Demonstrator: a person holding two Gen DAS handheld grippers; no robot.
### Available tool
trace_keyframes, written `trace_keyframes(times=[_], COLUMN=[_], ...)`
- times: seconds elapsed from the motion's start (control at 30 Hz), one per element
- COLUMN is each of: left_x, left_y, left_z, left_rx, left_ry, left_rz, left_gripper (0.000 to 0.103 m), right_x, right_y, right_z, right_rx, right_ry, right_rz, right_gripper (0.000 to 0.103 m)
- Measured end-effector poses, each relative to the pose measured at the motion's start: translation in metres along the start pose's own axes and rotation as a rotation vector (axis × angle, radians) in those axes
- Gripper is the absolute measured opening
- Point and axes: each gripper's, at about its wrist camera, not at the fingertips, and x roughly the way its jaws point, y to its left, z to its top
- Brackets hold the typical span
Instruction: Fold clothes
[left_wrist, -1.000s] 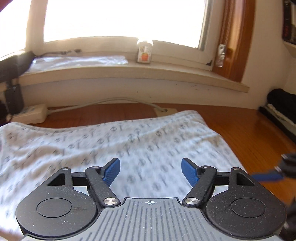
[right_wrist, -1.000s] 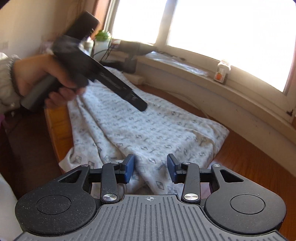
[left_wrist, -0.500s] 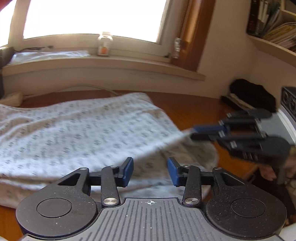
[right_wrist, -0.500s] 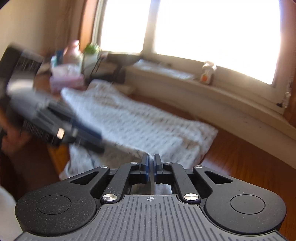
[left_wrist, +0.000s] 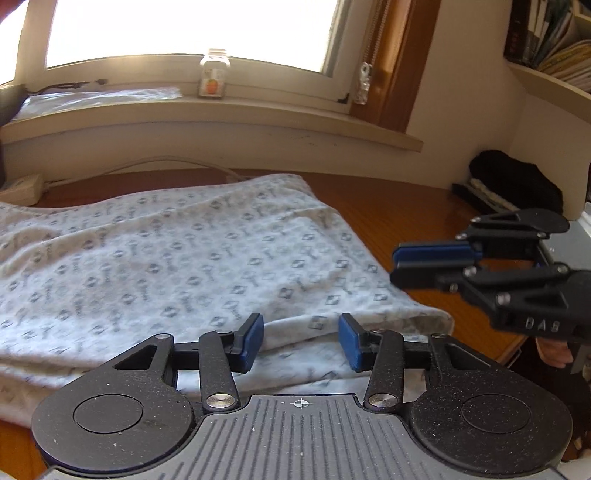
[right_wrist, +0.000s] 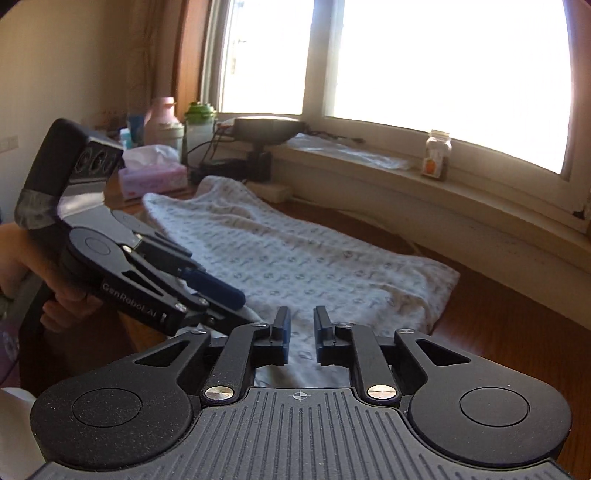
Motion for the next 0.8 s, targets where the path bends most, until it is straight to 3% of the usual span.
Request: trace_keyframes(times=[0.07, 0.27, 0.3, 0.33, 0.43, 0.67, 0.7, 0.8], left_x=[-0.01, -0.035, -0.037, -0.039, -0.044, -0.028, -0.025, -0.018], left_y=[0.012, 0.039, 0.041, 0.041, 0.039, 0.026, 0.026, 0.029], left_z=[-0.003, -0.008, -0.008, -0.008, -0.007, -0.003, -0.002, 0.0], left_rx=[-0.021, -0.084, -0.085, -0.087, -0.087, -0.046, -0.04, -0.034], left_ry=[-0.007, -0.038, -0.042, -0.048, -0.067, -0.046, -0.039, -0.029], left_rz=[0.028, 0.072, 0.075, 0.076, 0.059, 0.039, 0.043, 0.047], left_gripper=[0.049, 0.049, 0.049, 0.049, 0.054, 0.054, 0.054, 0.054], right_x=[0.014, 0.057, 0.061, 0.062, 0.057, -0.015, -0.022, -0.018], right_y=[0.012, 0.028, 0.028, 0.025, 0.01, -0.073, -0.084, -0.084], right_z=[0.005, 0.011, 0.012, 0.013, 0.015, 0.013, 0.01, 0.006], right_rx=[-0.042, -0.077, -0.075, -0.066, -0.022, 0.178, 0.204, 0.175], right_ry=[0.024, 0.102, 0.112, 0.108, 0.064, -0.106, -0.113, -0.073], right_rz=[0.04, 0.097, 0.102, 0.102, 0.074, -0.198, -0.208, -0.125], right_gripper=[0.03, 0.028, 0.024, 0.001, 0.001, 0.001, 0.002, 0.005])
